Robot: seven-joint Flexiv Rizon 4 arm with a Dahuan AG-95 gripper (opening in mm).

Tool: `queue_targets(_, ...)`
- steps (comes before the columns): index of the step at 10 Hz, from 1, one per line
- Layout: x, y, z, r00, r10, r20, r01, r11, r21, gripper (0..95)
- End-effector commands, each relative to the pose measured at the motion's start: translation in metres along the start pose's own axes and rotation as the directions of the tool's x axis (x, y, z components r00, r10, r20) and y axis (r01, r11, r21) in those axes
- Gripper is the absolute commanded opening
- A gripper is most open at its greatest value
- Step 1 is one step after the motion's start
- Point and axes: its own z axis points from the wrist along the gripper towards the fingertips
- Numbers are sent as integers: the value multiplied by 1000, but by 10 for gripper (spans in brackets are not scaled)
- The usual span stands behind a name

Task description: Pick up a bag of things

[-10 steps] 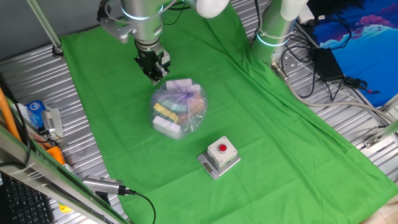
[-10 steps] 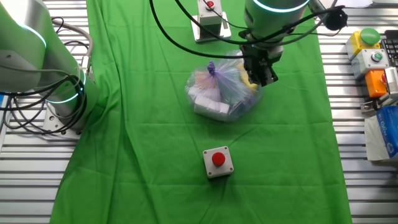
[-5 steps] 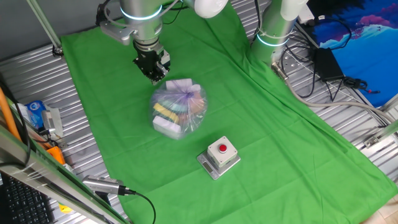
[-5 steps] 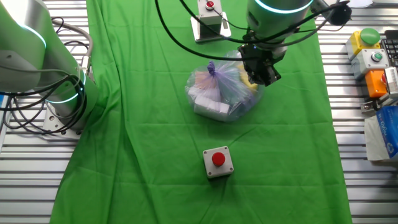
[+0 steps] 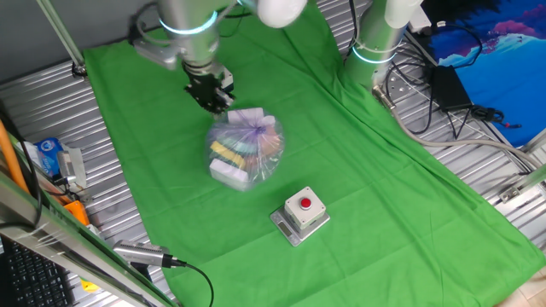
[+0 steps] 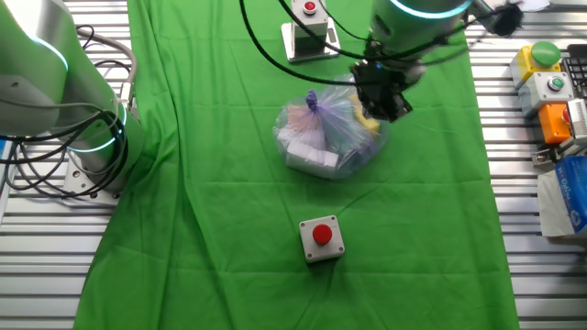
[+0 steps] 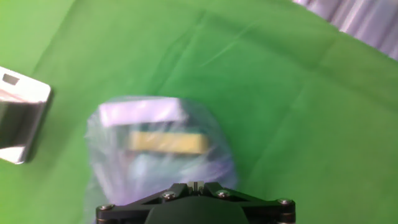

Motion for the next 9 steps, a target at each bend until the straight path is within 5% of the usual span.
queue_targets(1,12,38,2,997,71,6,-71,997,13,0)
queue_targets(5,30,79,13,995,98,3,-98,995,34,0)
queue_targets(9,29,81,14,997,74,2,-74,997,29,0)
